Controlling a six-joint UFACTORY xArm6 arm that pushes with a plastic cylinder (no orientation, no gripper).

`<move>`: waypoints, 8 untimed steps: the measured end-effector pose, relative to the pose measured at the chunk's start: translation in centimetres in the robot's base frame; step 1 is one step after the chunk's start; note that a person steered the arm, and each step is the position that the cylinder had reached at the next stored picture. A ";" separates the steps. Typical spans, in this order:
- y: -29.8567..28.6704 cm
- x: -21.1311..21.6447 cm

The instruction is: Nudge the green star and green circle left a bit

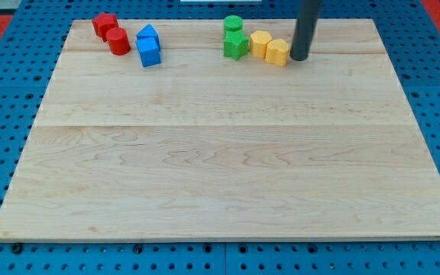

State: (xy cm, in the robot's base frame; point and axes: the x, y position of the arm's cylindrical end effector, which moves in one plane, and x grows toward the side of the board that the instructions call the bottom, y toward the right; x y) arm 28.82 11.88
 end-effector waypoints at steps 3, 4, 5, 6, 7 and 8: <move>-5.3 1.0; 3.3 0.7; 2.1 -2.0; -5.2 -2.9; -2.1 -4.1; -0.5 -9.5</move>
State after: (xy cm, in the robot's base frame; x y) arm 19.35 11.41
